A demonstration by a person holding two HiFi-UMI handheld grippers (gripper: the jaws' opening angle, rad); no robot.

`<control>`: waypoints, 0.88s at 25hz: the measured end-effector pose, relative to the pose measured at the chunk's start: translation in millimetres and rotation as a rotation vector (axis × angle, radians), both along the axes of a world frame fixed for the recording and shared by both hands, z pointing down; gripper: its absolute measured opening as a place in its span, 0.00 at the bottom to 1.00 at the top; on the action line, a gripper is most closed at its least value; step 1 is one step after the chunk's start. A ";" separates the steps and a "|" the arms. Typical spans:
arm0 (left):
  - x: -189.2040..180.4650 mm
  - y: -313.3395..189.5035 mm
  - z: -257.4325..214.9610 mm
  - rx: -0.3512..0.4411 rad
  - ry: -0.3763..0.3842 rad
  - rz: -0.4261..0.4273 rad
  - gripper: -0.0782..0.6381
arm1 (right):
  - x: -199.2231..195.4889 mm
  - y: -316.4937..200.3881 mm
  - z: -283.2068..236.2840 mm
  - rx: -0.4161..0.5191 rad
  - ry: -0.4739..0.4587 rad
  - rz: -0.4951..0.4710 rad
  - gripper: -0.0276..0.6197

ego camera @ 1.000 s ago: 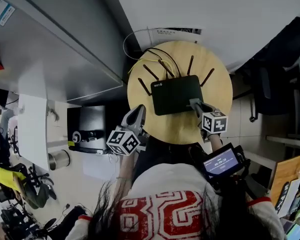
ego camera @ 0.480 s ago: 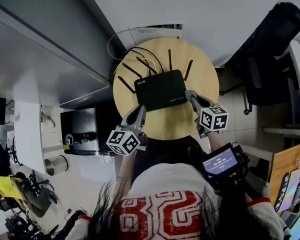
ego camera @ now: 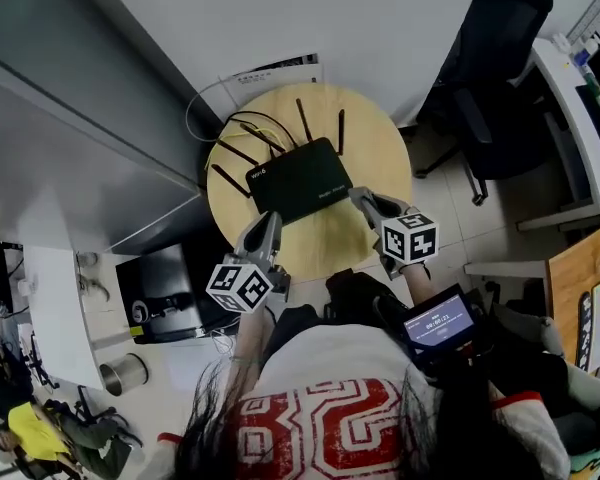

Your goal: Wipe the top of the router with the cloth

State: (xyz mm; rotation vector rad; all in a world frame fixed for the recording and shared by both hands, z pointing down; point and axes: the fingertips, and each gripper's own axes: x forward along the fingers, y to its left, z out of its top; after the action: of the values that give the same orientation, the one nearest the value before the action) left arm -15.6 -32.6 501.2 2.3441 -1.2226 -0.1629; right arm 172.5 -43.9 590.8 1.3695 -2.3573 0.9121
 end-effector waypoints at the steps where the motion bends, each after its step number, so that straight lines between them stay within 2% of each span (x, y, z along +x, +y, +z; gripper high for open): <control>1: -0.1 7.3 -1.6 0.006 0.000 0.019 0.10 | -4.3 6.6 -1.9 0.009 0.008 0.000 0.11; 5: -19.1 50.3 -4.7 0.009 -0.013 0.055 0.10 | -25.1 38.2 -12.7 0.043 0.015 0.019 0.11; 12: -113.2 123.1 3.6 -0.020 -0.020 -0.039 0.10 | -75.0 93.2 -34.9 0.111 -0.038 0.080 0.11; 15: -142.0 155.4 11.0 -0.035 -0.025 -0.050 0.10 | -92.6 120.7 -33.1 0.117 -0.038 0.103 0.11; 18: -158.2 172.3 12.2 -0.037 -0.014 -0.053 0.10 | -107.6 143.4 -33.2 0.115 -0.039 0.111 0.11; 22: -158.5 192.6 7.5 -0.025 -0.005 -0.034 0.10 | -122.3 173.6 -35.4 0.114 -0.047 0.097 0.11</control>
State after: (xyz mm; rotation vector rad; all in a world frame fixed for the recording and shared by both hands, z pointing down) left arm -174.1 160.1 508.7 2.3054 -1.2600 -0.1520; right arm 50.2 129.6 555.4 1.5344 -2.4301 0.8552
